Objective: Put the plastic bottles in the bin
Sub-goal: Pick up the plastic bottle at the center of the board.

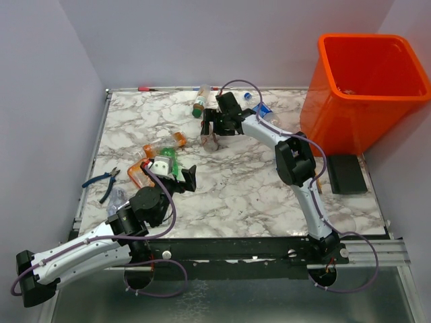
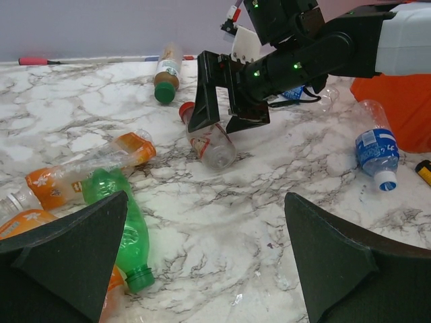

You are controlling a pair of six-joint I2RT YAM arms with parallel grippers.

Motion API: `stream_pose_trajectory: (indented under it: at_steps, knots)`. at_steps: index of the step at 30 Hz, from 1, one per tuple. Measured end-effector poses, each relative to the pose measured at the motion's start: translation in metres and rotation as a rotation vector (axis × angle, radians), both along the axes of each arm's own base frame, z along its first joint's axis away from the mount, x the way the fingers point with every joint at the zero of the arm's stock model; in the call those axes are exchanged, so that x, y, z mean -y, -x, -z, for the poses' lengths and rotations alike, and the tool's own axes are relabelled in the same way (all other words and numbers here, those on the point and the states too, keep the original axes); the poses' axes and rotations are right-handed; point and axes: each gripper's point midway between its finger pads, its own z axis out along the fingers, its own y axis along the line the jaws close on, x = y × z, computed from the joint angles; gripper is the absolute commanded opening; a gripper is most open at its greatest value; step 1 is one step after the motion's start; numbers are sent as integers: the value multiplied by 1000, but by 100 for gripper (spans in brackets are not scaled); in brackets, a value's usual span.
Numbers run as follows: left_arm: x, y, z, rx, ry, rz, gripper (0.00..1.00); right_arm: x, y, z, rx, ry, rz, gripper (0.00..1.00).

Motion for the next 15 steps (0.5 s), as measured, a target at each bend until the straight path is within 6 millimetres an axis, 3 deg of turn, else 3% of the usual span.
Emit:
stream_pose_trajectory:
  at_steps: [4,12,15]
  knots:
    - [0,0,-1,2,0,1,99,-3,3,1,-13,-15,-10,79]
    - [1,0,-1,4,3,5,99,-10,9,4,-58,-73,-23,76]
    - [1,0,-1,4,2,5,99,-12,13,10,-79,-80,-29,68]
